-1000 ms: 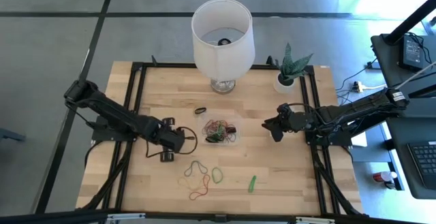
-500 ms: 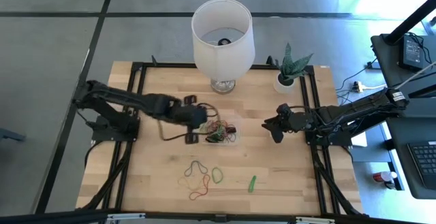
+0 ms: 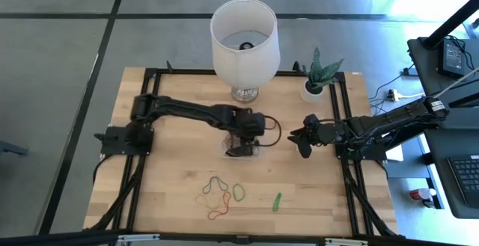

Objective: Pick and place rubber bands into bin
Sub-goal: Put the left green rubber band into the container, then put the top right green rubber band into the container

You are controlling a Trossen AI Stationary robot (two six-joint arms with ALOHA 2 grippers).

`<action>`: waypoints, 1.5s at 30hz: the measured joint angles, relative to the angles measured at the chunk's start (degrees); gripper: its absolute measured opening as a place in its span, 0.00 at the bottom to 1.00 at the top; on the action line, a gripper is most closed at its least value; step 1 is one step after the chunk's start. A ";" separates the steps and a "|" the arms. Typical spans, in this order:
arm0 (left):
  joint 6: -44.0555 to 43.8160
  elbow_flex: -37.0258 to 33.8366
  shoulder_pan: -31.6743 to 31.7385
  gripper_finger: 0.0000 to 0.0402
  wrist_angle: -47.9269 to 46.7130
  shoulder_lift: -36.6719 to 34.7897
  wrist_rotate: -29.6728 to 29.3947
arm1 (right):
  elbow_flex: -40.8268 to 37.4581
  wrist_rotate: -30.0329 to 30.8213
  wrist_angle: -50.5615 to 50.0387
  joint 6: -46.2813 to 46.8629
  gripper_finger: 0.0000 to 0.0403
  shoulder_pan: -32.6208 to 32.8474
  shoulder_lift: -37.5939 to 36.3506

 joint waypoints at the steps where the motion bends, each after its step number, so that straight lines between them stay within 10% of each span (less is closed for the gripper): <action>1: 0.11 0.60 0.04 0.00 -0.07 1.38 0.53 | 0.00 0.00 0.00 0.08 0.39 0.00 0.00; 14: -1.20 1.16 0.22 0.28 -3.22 6.35 7.43 | 0.00 -0.01 -0.54 -2.79 0.39 0.00 0.00; 26: -2.48 -0.16 1.38 0.35 -10.78 -9.74 6.53 | 0.00 -0.04 1.82 -1.57 0.39 0.00 -0.01; 38: -8.53 -34.31 0.15 0.01 8.55 -39.98 6.98 | 5.17 1.16 10.21 -0.30 0.03 5.49 4.69; 45: -13.19 -50.24 -3.55 0.01 14.80 -54.92 4.52 | 24.89 3.34 -9.59 5.78 0.01 8.02 22.36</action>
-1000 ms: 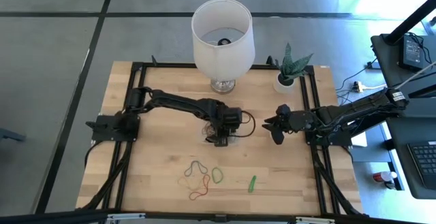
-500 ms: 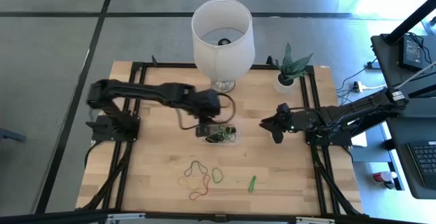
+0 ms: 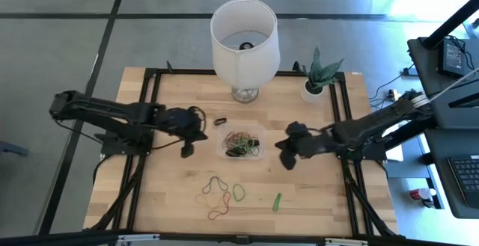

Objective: Pick and place rubber bands into bin
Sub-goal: Put the top right green rubber band into the container

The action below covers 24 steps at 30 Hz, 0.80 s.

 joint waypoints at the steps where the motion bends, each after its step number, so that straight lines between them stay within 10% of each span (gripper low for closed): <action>1: -0.96 -1.54 -0.42 0.01 -0.09 -1.81 -0.05 | 3.43 -0.16 -4.97 3.21 0.01 0.22 2.92; 9: -3.81 -8.66 -3.62 0.01 -0.66 -12.36 -0.03 | 25.95 -15.95 -32.70 29.29 0.01 2.35 25.41; 24: 3.25 -9.37 -4.28 0.01 -2.95 -14.43 4.74 | 32.69 -25.83 -32.21 60.84 0.23 12.83 44.55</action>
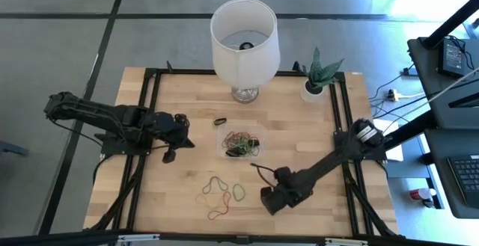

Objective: Pick and place rubber bands into bin
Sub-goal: Put the top right green rubber band into the container

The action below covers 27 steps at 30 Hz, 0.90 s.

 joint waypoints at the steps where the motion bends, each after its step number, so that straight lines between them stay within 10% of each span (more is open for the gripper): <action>1: 0.38 0.00 0.00 0.01 -0.16 0.01 0.30 | 0.00 0.00 0.15 0.95 0.25 0.39 0.51; 12: 1.04 0.00 0.00 0.00 -0.16 0.00 1.33 | 0.18 0.08 6.99 4.39 0.34 1.05 6.44; 19: 0.00 -0.02 0.00 0.01 -0.16 0.02 1.83 | 1.55 -0.10 6.29 3.36 0.05 1.03 7.38; 27: -0.13 -0.04 0.00 0.01 -0.14 0.04 1.40 | 18.80 10.59 -14.59 -5.02 0.01 -1.02 6.18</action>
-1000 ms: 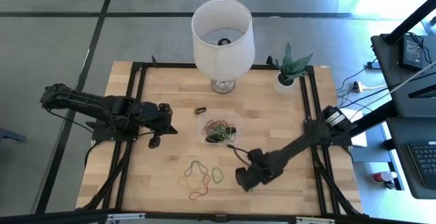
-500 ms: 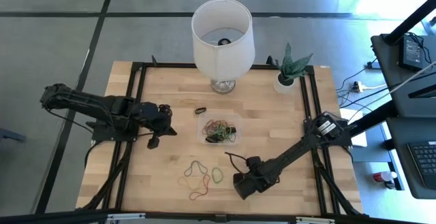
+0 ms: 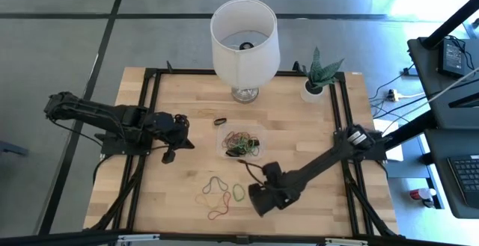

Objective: Pick and place rubber bands into bin
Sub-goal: Put the top right green rubber band into the container

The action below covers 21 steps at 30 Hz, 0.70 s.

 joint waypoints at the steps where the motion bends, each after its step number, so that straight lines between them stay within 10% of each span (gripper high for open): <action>1: 0.00 0.00 0.00 0.01 0.11 -0.02 -0.05 | 2.23 1.51 -2.30 -1.57 0.01 -0.52 0.08; 8: -0.51 0.00 0.00 0.01 0.48 0.17 -1.72 | 15.34 10.25 -9.06 -17.57 0.00 -8.48 0.21; 21: -1.59 -0.02 0.00 0.01 0.45 0.63 -2.65 | 17.77 7.40 4.44 -53.81 0.00 -26.01 4.29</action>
